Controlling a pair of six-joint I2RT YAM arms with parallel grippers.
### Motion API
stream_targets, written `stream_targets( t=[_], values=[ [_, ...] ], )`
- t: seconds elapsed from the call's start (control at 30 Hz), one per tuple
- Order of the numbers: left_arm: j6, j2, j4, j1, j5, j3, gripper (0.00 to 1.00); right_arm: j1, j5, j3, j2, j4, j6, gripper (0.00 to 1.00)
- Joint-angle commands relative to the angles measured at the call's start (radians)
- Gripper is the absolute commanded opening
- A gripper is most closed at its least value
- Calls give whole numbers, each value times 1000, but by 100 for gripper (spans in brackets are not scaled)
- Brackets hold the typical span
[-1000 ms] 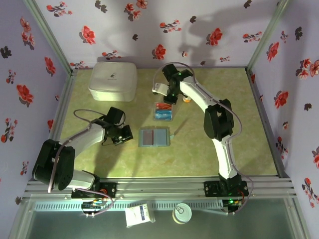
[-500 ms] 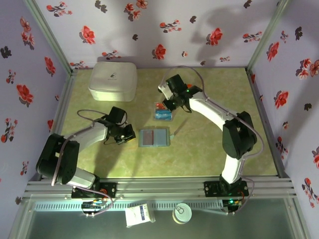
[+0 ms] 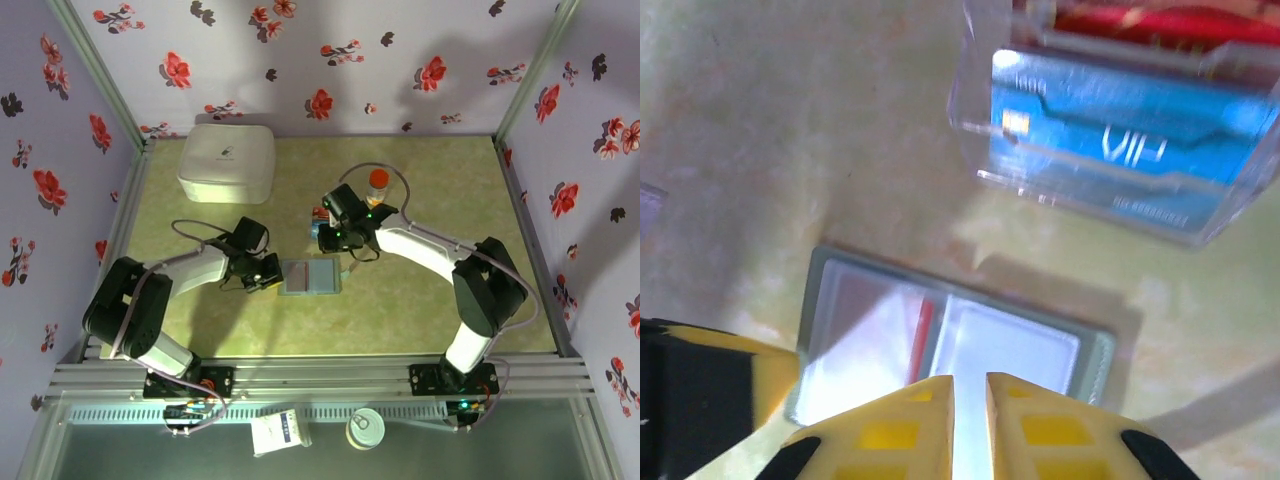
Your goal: Take the credit cards out of the card holder
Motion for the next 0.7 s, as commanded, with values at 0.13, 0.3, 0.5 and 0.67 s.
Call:
stream_targets(
  t=[0.13, 0.3, 0.5, 0.67],
  values=[
    [4, 29, -7, -13, -43, 34, 1, 14, -108, -106, -45, 132, 186, 19],
    [7, 22, -20, -13, -52, 32, 1, 26, -141, -115, -23, 163, 218, 20],
    [-1, -9, -18, -13, -57, 22, 1, 53, -169, -109, 13, 205, 255, 20],
    [1, 15, -12, -16, -59, 12, 1, 78, -174, -95, 42, 217, 279, 20]
  ],
)
